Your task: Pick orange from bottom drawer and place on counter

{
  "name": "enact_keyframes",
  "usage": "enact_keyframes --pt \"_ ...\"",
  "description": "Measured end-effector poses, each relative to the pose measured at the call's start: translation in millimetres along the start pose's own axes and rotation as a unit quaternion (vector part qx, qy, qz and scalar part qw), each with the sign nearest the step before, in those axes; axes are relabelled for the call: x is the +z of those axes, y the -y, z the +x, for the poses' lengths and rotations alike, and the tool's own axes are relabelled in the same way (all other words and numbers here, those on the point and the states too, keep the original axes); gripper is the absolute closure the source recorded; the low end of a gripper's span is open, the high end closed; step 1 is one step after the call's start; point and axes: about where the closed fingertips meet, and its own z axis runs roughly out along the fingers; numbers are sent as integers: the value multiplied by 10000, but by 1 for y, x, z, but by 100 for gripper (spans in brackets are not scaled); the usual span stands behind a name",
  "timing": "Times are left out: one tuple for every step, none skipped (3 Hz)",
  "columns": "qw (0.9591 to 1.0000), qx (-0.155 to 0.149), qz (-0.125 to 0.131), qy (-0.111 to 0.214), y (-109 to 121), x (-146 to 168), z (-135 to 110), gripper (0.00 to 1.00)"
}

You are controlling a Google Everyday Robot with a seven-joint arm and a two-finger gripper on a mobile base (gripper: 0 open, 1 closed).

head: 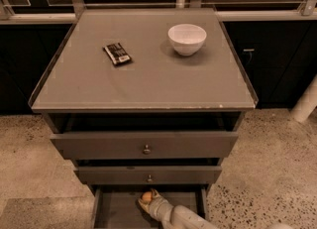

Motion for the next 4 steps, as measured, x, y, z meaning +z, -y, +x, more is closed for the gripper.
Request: enact_keyframes --pt "9998 27 -160 85 -1 -8 -1 100" --pt "9973 283 -630 262 3 -54 5 100" --pt "9924 467 -1127 134 16 -96 27 100" --pt "9879 546 -1445 163 31 -153 53 100"
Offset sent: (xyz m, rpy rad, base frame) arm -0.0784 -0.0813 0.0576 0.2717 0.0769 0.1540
